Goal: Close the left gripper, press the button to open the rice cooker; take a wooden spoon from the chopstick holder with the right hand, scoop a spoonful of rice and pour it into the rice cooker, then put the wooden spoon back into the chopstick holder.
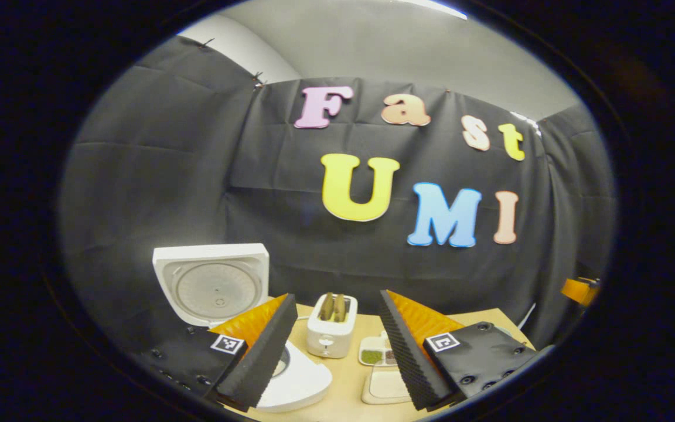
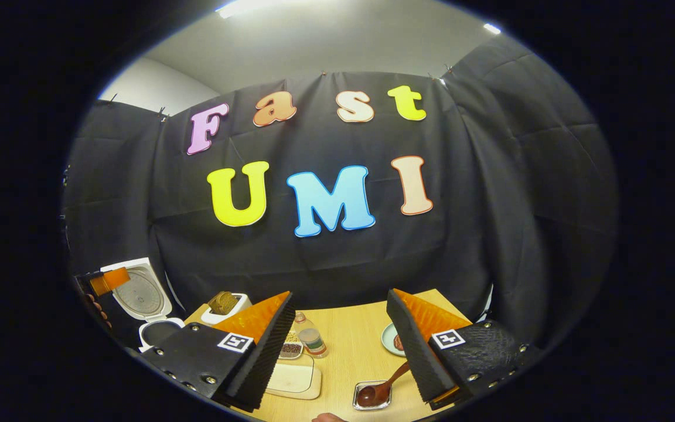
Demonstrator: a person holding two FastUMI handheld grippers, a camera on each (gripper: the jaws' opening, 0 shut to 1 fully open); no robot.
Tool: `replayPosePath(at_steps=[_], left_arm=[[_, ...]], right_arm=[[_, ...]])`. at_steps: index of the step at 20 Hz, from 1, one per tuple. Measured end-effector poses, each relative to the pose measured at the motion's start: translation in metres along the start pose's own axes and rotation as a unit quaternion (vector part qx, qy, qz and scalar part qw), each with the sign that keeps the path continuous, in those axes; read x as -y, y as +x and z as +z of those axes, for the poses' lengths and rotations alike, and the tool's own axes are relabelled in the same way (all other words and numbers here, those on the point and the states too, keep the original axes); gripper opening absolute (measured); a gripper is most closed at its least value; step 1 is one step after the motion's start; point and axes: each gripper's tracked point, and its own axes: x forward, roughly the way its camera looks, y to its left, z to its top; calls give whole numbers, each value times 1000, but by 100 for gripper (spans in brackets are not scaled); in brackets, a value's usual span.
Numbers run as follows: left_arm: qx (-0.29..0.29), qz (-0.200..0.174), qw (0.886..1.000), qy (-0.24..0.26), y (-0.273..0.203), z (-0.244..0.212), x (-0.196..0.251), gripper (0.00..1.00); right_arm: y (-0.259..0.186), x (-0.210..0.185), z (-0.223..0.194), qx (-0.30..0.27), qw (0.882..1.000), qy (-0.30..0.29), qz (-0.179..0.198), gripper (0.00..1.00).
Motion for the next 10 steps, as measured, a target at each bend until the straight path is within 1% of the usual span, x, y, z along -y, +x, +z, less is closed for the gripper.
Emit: replayPosePath(at_steps=[1,2,4,5,6,7,8,9,10], left_arm=[[7,35,999,-7,9,6,-19,100],[14,67,998,-19,17,11,-39,97],[21,110,993,-38,32,18,-62,96],[24,126,991,-37,37,23,-71,96],[29,141,989,-33,45,28,-80,100],[34,152,987,-30,52,37,-89,96],[37,162,986,-30,61,45,-96,100],[40,173,984,-28,71,54,-106,96],[40,186,981,-27,79,60,-117,100]], right_arm=[[2,2,-1,-2,1000,0,-2,95],[3,4,-1,-4,1000,-1,-5,95],[9,8,1,-7,1000,-2,-8,95],[12,9,2,-8,1000,-4,-8,95],[14,10,4,-9,1000,-4,-7,95],[18,11,5,-11,1000,-5,-6,95],[20,10,7,-12,1000,-3,-4,95],[23,11,8,-12,1000,-2,-3,95],[25,12,10,-11,1000,-2,-2,95]])
